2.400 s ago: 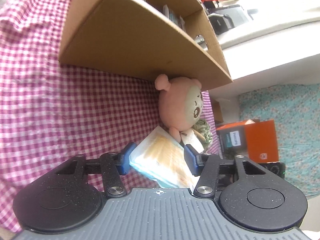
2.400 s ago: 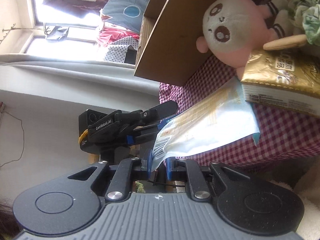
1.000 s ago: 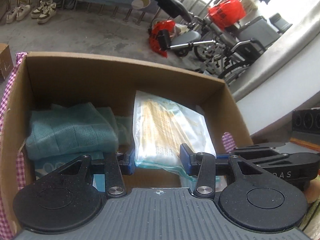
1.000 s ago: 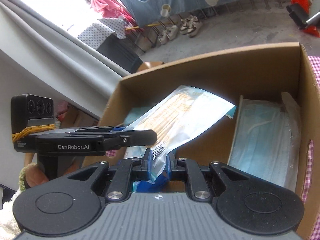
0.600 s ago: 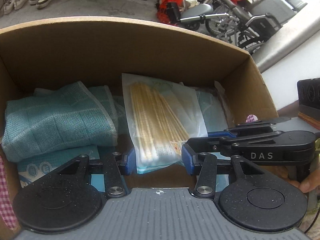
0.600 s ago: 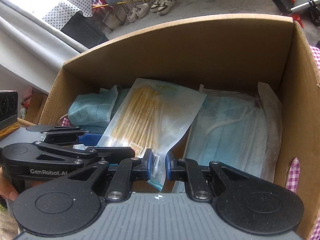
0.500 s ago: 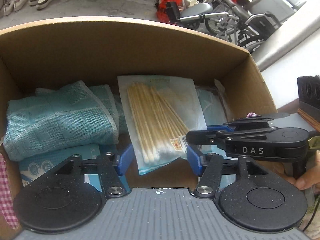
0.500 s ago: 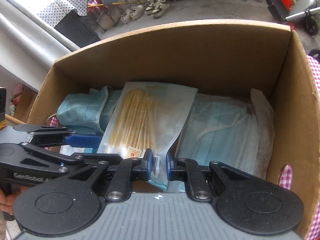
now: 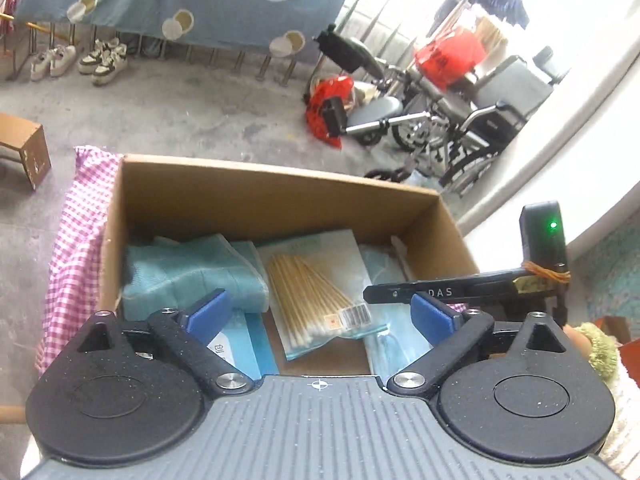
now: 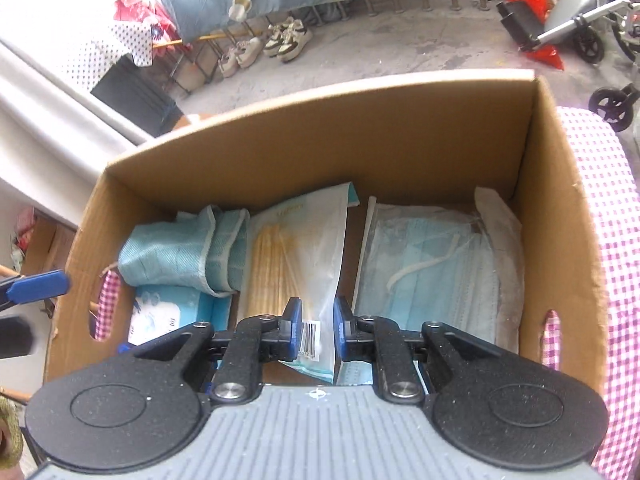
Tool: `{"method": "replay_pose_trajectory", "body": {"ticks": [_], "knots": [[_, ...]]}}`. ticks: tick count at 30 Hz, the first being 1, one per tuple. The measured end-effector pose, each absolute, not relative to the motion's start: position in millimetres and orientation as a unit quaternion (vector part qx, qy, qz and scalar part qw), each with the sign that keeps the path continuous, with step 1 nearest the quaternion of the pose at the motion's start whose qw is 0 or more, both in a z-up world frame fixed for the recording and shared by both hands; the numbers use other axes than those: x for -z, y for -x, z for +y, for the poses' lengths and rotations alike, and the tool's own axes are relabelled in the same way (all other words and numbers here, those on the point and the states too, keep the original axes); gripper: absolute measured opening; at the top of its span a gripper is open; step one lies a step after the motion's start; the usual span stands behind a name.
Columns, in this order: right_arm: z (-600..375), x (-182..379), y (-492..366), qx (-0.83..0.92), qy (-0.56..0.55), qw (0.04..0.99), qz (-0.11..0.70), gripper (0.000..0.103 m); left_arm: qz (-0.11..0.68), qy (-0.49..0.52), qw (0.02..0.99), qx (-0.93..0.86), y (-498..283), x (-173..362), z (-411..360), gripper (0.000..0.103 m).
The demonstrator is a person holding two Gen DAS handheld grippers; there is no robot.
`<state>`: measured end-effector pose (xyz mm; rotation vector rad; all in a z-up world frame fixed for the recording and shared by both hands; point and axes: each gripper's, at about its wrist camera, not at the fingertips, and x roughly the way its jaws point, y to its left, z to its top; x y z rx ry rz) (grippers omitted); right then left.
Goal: Organize soft objects
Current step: 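Lower the cotton-swab bag between towel and masks and open the right gripper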
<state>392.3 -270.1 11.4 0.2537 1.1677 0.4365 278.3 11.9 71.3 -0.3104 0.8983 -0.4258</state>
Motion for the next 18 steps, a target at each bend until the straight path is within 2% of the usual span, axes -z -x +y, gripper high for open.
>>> {"method": "replay_pose_trajectory", "body": {"ticks": [7, 18], "knots": [[-266.7, -13.0, -384.6, -0.188, -0.128, 0.776, 0.588, 0.019, 0.377, 0.188, 0.885, 0.196, -222.2, -89.4, 54.5, 0.102], [-217.1, 26.8, -390.7, -0.172, -0.098, 0.722, 0.663, 0.019, 0.342, 0.194, 0.897, 0.201, -175.1, -72.0, 75.8, 0.102]]}}
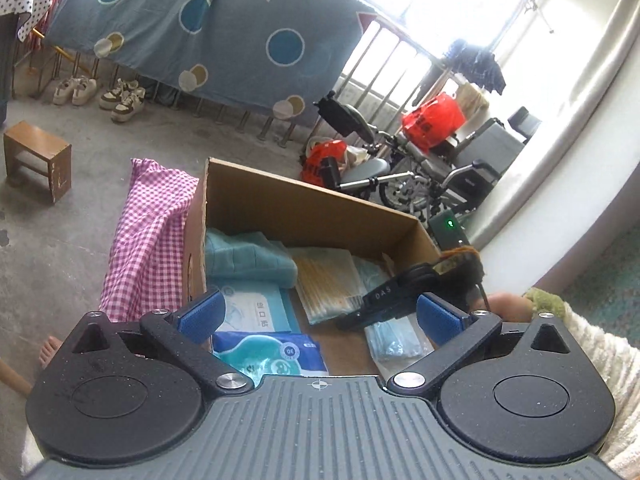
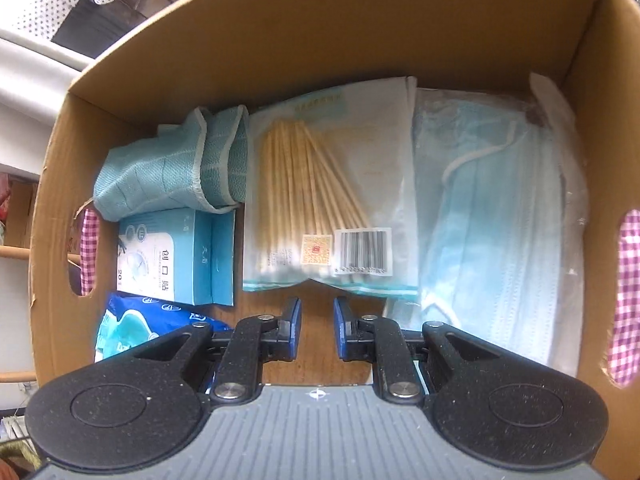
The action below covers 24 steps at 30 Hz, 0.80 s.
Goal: Organize soft objects
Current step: 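Lower the cotton-swab bag between towel and masks and open the right gripper, then move the right gripper down to the pink plush toy and grasp it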
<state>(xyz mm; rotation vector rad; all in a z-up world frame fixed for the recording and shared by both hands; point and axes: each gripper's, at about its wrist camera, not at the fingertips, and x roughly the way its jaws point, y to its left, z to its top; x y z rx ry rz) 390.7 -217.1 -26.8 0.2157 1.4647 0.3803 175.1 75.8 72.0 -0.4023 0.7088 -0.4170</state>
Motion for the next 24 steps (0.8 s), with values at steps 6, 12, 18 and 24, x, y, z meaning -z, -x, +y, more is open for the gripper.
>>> {"method": "replay_pose_trajectory", "body": {"ticks": [6, 12, 18, 24], "knots": [[-193.1, 29.2, -394.3, -0.187, -0.083, 0.720, 0.663, 0.019, 0.367, 0.188, 0.886, 0.212, -175.3, -51.0, 68.5, 0.102], [-176.4, 28.3, -392.5, -0.209, -0.069, 0.721, 0.657, 0.019, 0.372, 0.178, 0.883, 0.226, -164.6, -41.1, 60.2, 0.102], [-178.6, 26.5, -391.3, -0.217, -0.076, 0.721, 0.653, 0.019, 0.375, 0.176, 0.880, 0.231, -161.5, -38.8, 55.9, 0.102], [-198.4, -12.3, -377.8, -0.234, -0.104, 0.745, 0.616, 0.020, 0.361, 0.183, 0.886, 0.226, -155.0, -43.7, 61.6, 0.102]]}}
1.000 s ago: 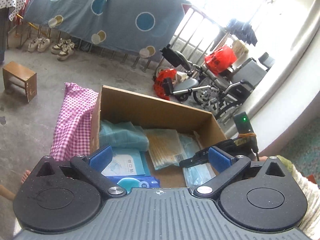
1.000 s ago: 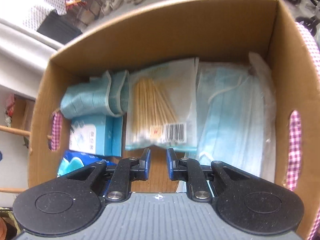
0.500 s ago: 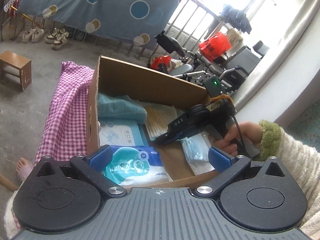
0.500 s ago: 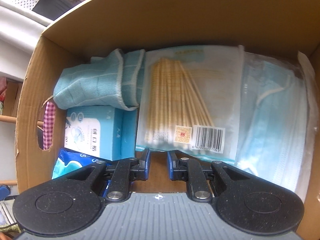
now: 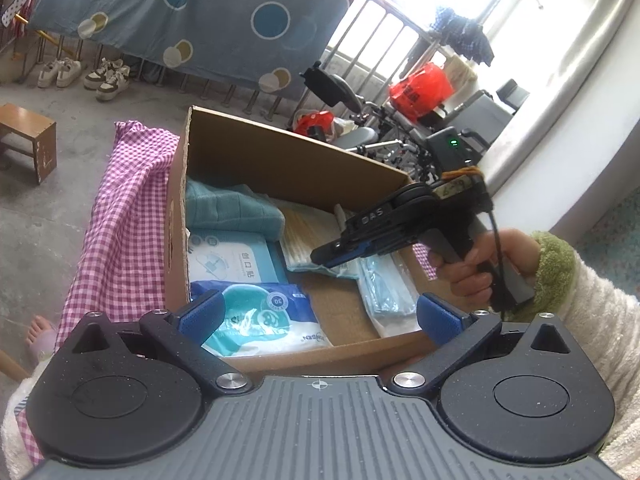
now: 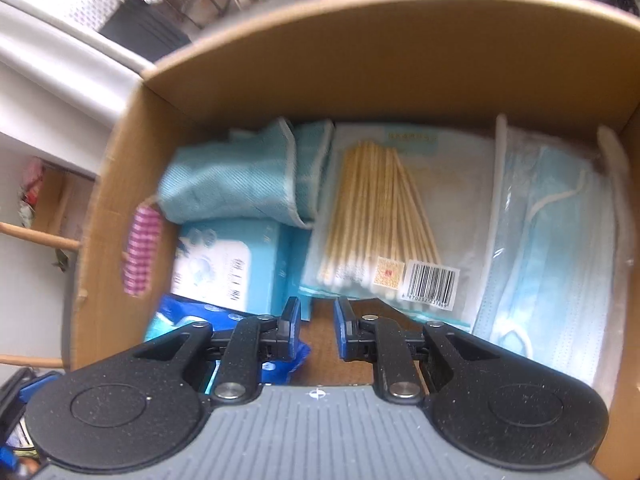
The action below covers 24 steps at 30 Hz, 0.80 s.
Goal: Organize soft objects
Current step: 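Move the right gripper down to the pink plush toy and grasp it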
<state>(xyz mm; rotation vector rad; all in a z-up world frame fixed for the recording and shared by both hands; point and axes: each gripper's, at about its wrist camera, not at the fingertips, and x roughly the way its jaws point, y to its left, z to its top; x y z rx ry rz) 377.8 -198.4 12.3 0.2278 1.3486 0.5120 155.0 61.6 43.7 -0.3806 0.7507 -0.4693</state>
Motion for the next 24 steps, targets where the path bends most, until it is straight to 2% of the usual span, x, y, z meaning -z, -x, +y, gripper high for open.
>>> {"method": "replay_pose_trajectory", "body": {"ticks": [2, 4, 5, 6, 10, 15, 19, 24], "knots": [[-210.8, -37.7, -368.7, -0.243, -0.122, 0.762, 0.588, 0.022, 0.356, 0.187, 0.888, 0.224, -151.8, -46.3, 64.4, 0.102], [-223.6, -65.2, -355.0, -0.251, -0.140, 0.780, 0.556, 0.036, 0.352, 0.190, 0.889, 0.224, -147.6, -49.1, 66.5, 0.102], [-229.5, -79.1, -345.9, -0.254, -0.145, 0.791, 0.537, 0.055, 0.349, 0.189, 0.890, 0.223, -145.2, -50.5, 67.3, 0.102], [-234.6, -91.8, -335.5, -0.258, -0.148, 0.803, 0.517, 0.067, 0.347, 0.188, 0.891, 0.222, -142.6, -52.1, 67.9, 0.102], [-250.4, -138.5, -282.8, -0.278, -0.159, 0.834, 0.449, 0.072, 0.338, 0.186, 0.896, 0.219, -131.0, -58.2, 70.8, 0.102], [-268.5, -169.0, -208.2, -0.278, -0.179, 0.864, 0.380, 0.095, 0.337, 0.179, 0.895, 0.228, -116.8, -60.3, 70.3, 0.102], [-283.4, -169.3, -149.4, -0.257, -0.188, 0.887, 0.335, 0.100, 0.362, 0.151, 0.886, 0.248, -109.8, -52.7, 55.6, 0.103], [-298.9, -132.0, -104.1, -0.204, -0.235, 0.895, 0.320, 0.103, 0.403, 0.107, 0.864, 0.283, -102.9, -28.6, 17.8, 0.103]]}}
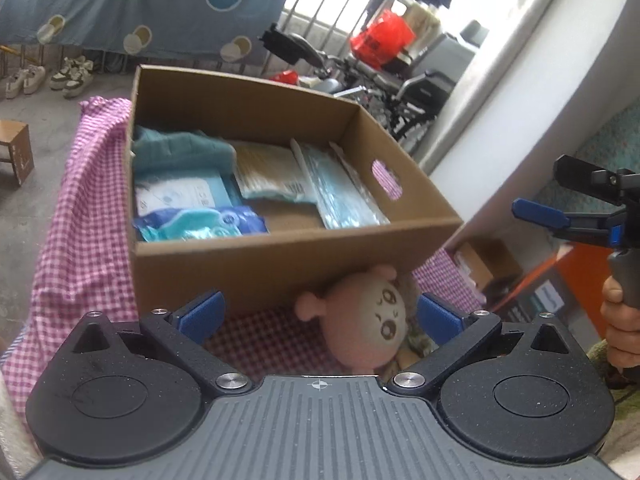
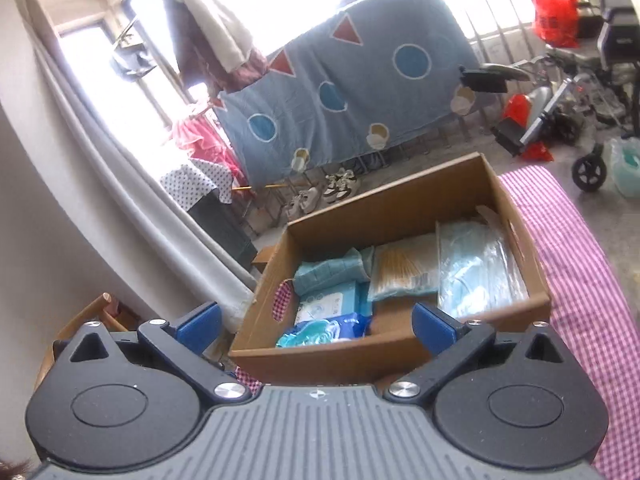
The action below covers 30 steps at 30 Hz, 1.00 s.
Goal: Organize soft objects
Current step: 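Move the right gripper down to the pink plush toy and grasp it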
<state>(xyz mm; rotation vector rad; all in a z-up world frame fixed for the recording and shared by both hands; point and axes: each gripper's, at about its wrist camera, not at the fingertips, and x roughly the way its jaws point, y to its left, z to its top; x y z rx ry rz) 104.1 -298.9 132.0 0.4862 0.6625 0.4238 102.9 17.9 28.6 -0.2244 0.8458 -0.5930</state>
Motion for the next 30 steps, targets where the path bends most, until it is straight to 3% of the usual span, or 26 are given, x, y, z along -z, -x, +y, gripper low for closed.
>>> {"method": "replay_pose_trajectory", "body": {"ticks": [6, 14, 19, 21, 30], "knots": [[-308.4, -61.0, -102.1, -0.132, -0.308, 0.865, 0.373, 0.103, 0.450, 0.047, 0.830, 0.326, -107.3, 4.3, -31.9, 0.103], [-298.7, -14.0, -124.7, -0.127, -0.290, 0.839, 0.443, 0.100, 0.498, 0.027, 0.797, 0.340, -126.3, 38.4, -68.9, 0.102], [-297.7, 6.0, -135.7, -0.124, -0.295, 0.825, 0.466, 0.092, 0.510, 0.019, 0.787, 0.345, -133.2, 43.9, -79.3, 0.102], [-296.7, 13.6, -140.4, -0.131, -0.300, 0.817, 0.475, 0.083, 0.514, 0.019, 0.784, 0.347, -136.2, 46.7, -83.5, 0.102], [-292.4, 25.1, -143.9, -0.152, -0.319, 0.808, 0.472, 0.079, 0.522, 0.030, 0.778, 0.349, -139.5, 48.2, -88.8, 0.102]]}}
